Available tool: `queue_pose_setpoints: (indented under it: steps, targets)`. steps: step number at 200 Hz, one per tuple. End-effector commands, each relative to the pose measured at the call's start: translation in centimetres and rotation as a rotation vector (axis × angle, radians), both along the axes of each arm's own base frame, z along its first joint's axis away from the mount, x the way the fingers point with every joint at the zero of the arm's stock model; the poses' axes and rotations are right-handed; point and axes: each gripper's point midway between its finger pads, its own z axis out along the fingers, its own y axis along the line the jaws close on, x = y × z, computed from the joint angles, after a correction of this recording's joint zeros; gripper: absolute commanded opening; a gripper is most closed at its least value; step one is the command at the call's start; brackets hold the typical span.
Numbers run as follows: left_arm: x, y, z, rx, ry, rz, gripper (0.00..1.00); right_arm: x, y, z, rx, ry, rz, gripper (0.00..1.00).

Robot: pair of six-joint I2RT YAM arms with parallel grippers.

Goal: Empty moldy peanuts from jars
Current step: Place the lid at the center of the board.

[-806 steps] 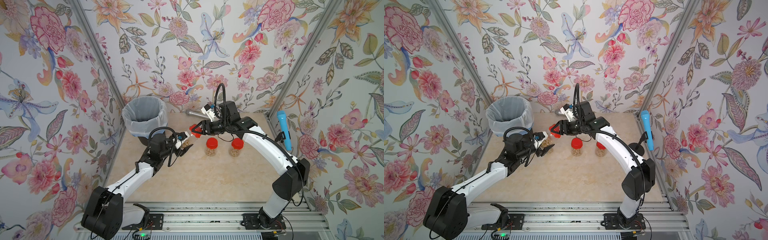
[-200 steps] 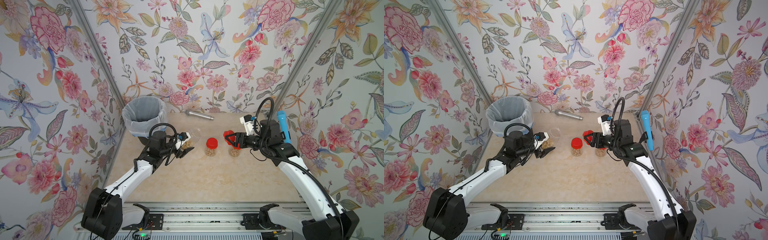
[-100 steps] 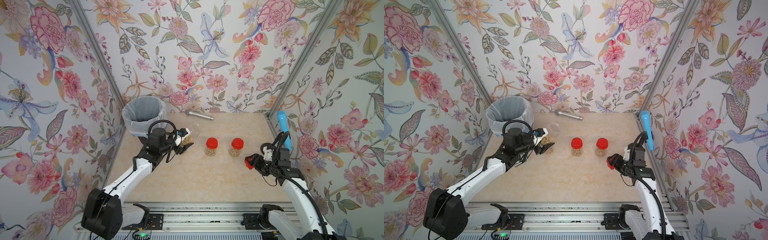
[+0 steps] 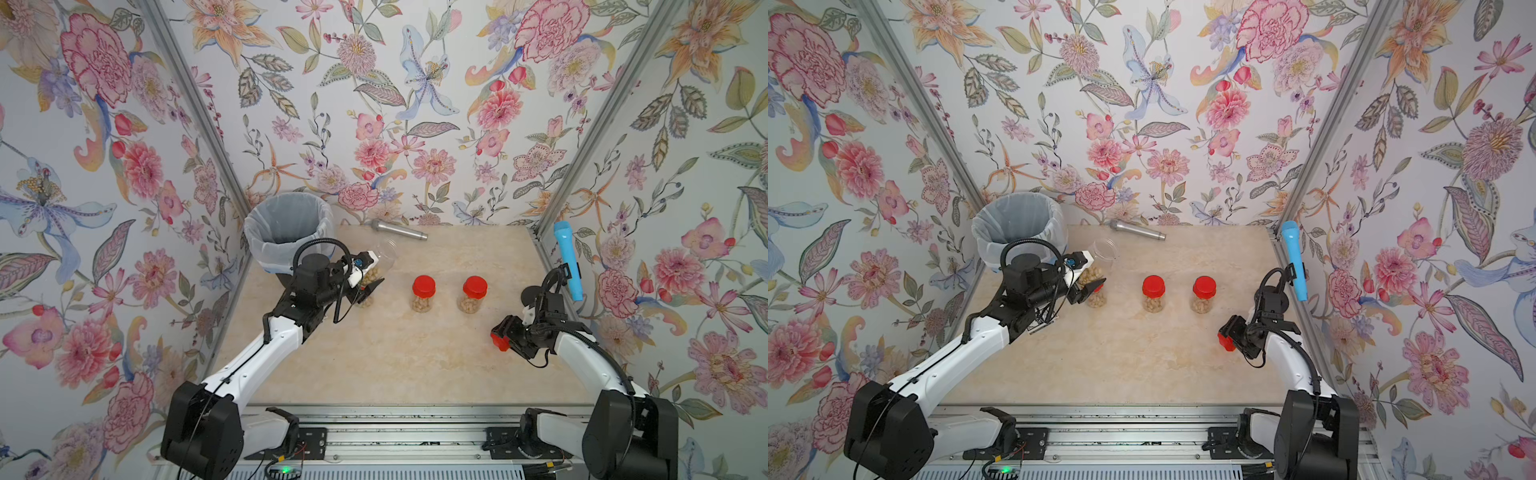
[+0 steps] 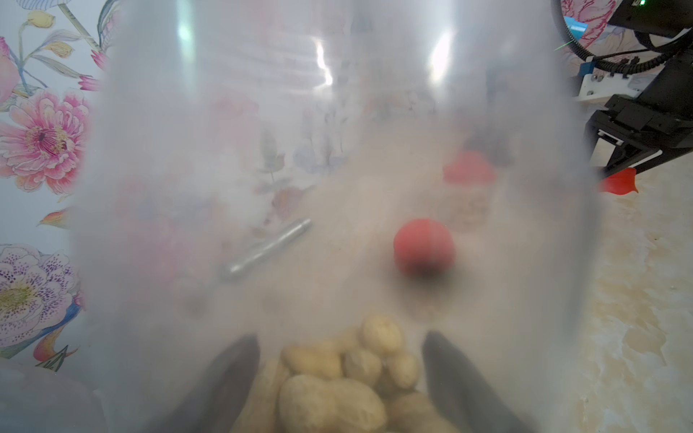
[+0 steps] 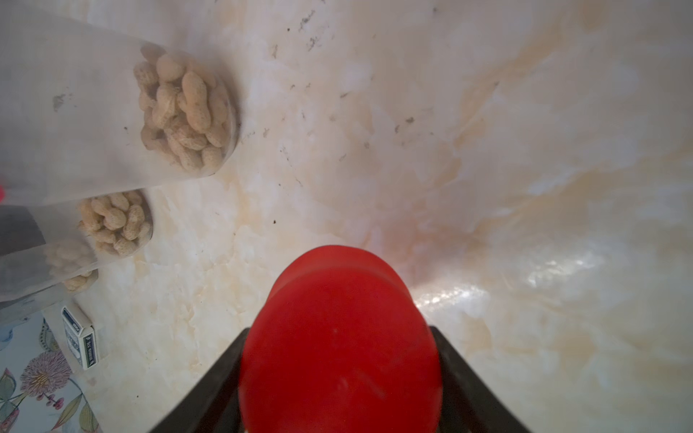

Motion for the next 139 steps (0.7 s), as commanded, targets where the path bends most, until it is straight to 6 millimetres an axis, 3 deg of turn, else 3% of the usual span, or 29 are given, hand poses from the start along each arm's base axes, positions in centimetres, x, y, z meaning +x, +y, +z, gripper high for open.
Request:
queue_pose_setpoints:
  steps: [1, 66, 139]
  targets:
    - [1.6, 0.7, 1.8, -0.004, -0.054, 0.037, 0.26, 1.6, -0.8, -0.1, -0.054, -0.004, 0.011, 0.68]
    - [3.2, 1.7, 2.1, -0.002, -0.050, 0.066, 0.27, 3.6, -1.7, -1.6, -0.120, 0.053, 0.020, 0.71]
    - [4.7, 3.1, 2.8, 0.045, -0.047, 0.124, 0.28, 4.3, -1.4, -3.5, -0.173, 0.120, 0.070, 0.80]
